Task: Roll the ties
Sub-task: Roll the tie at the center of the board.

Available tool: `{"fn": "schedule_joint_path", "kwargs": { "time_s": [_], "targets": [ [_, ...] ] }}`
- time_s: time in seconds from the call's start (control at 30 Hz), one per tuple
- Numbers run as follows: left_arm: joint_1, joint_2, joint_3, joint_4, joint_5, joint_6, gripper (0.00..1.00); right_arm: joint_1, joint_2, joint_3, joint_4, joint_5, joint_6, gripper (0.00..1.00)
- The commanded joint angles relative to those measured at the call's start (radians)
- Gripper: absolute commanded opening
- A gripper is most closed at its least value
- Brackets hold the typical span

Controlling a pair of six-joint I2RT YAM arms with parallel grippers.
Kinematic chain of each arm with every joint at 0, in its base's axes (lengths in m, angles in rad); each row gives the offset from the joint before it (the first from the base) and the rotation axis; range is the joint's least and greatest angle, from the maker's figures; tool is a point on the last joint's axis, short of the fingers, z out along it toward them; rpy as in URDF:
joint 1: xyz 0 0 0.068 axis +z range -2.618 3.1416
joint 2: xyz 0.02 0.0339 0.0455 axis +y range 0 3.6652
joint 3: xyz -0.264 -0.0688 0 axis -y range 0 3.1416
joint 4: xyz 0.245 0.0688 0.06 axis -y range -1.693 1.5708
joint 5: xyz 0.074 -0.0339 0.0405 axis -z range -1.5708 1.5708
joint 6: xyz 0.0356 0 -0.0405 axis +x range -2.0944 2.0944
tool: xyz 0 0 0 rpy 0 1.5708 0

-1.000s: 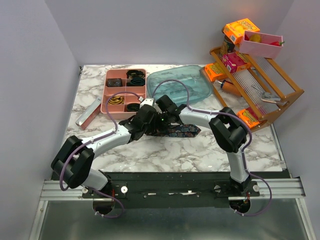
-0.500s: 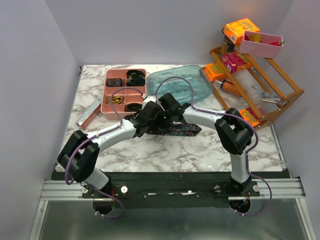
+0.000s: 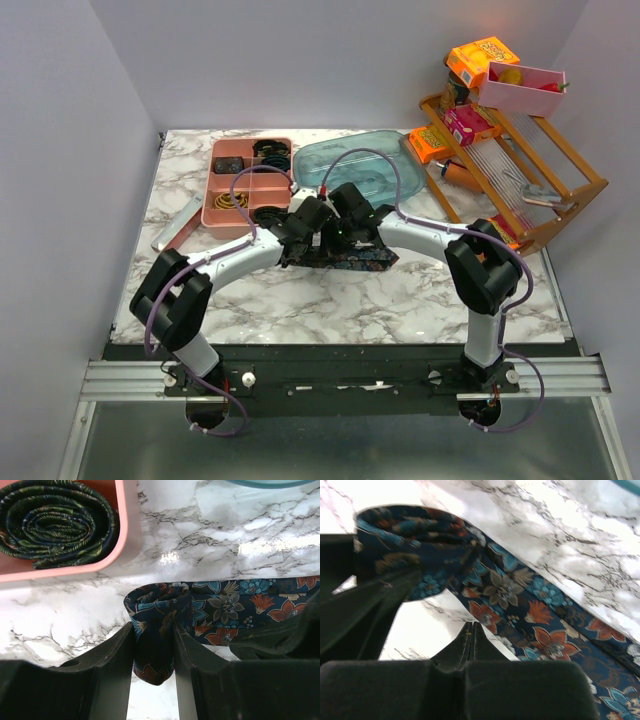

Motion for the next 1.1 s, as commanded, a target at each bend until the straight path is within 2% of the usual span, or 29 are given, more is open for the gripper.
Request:
{"fn": "schedule_joint_path", "kwargs": {
  "time_s": [0.0,1.07],
  "targets": [
    [-0.017,0.039,0.055,-0.068,-0.088,0.015,0.44,-0.012,-0.027,-0.024,-0.027,0.034,-0.014,0.01],
    [-0.028,0.036,0.041,-0.023,-0.051,0.009,0.44,-0.022,-0.049,-0.004,-0.051,0.024,-0.026,0.01]
  ]
}}
